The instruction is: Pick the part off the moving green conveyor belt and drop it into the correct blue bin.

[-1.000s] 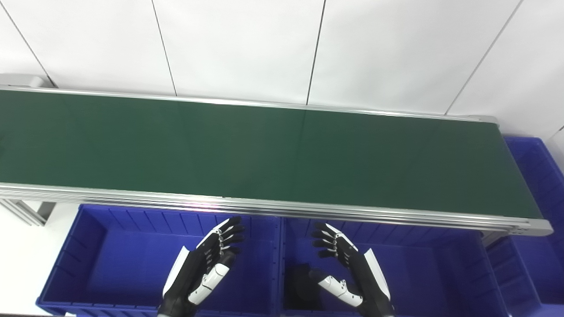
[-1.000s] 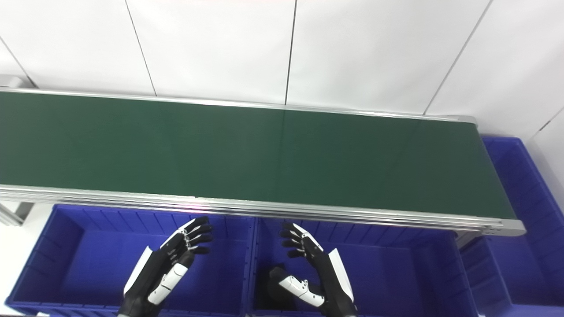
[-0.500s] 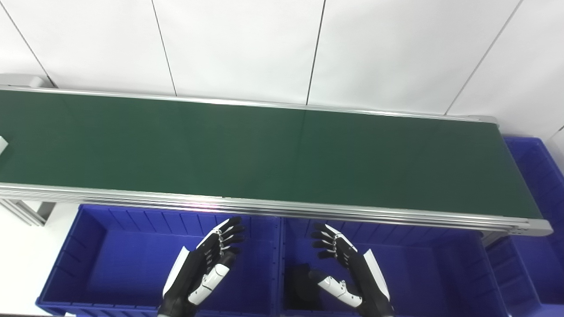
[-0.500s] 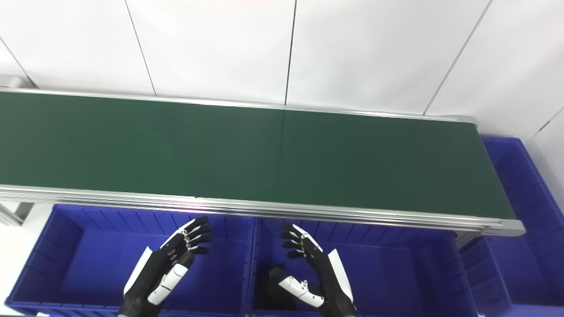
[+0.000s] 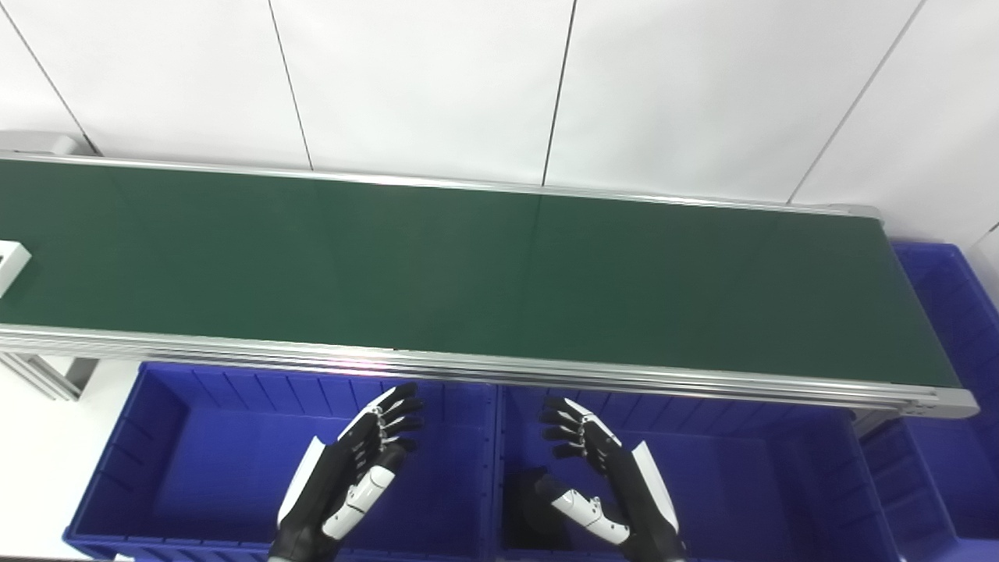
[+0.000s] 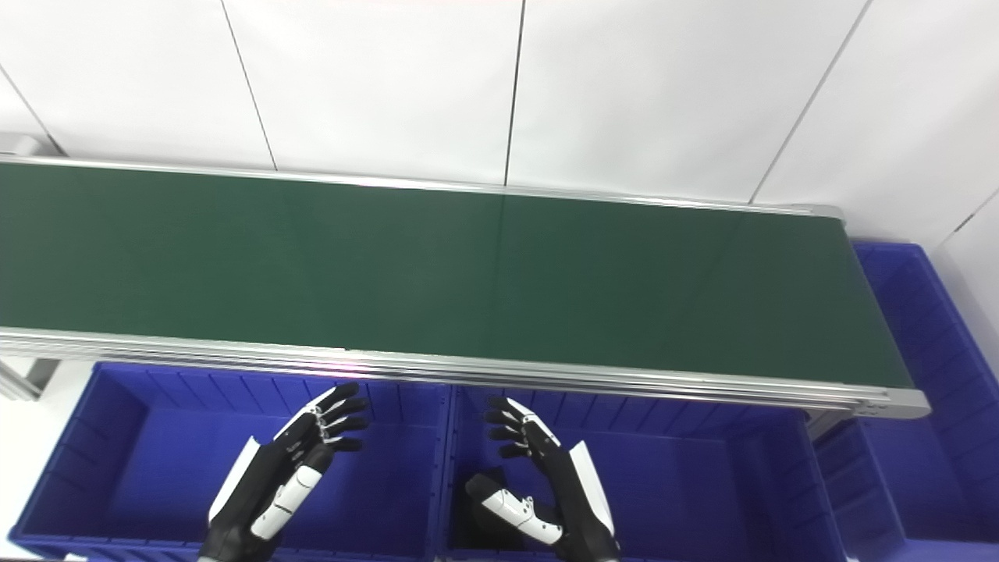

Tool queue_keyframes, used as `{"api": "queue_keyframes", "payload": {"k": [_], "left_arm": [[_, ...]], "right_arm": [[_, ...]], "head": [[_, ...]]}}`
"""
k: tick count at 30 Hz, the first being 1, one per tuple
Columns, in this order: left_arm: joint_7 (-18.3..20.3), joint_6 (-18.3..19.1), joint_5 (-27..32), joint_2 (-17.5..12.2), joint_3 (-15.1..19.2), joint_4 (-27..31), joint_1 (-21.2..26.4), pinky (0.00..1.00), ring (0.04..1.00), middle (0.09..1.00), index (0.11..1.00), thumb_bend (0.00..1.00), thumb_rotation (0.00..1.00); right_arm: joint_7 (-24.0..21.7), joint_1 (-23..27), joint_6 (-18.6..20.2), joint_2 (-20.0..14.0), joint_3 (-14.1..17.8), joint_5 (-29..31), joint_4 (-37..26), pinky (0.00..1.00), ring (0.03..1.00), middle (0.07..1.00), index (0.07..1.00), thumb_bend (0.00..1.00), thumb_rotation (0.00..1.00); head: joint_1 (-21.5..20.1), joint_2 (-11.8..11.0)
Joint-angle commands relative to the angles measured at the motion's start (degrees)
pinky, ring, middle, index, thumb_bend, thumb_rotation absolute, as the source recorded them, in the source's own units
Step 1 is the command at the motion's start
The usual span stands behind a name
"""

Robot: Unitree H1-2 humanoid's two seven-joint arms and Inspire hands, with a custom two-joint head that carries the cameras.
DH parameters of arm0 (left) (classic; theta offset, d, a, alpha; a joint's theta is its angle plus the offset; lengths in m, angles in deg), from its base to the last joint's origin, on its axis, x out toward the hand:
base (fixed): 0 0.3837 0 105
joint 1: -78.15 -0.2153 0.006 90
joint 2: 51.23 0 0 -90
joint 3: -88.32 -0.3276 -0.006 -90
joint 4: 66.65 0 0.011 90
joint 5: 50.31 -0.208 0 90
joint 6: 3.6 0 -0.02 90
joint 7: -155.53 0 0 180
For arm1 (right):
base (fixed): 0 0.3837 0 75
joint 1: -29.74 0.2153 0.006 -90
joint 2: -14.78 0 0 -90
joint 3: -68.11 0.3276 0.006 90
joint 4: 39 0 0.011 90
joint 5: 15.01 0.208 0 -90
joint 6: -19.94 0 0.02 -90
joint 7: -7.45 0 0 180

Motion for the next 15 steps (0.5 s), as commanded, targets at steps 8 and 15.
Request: {"api": "queue_keyframes", "payload": {"k": [8,15], "left_arm": [[0.1,-1.6,0.2,0.3,-0.2,1.8,0.0,0.73,0.799,0.842,0.879,0.65,0.82],[0.0,-1.7,0.3,0.6,-0.4,1.7,0.0,0.73,0.801,0.844,0.881,0.66,0.81]], "right_arm": [[0.7,0.4,-2.4,0.4,0.1,0.2,-1.4,0.69,0.758,0.804,0.85,0.73,0.72],[0.4,0.4,-2.4,0.0,0.3,0.7,-1.5,0.69,0.763,0.806,0.852,0.73,0.72]], "head": [[0.4,0.0],[1.1,-0.1]]}}
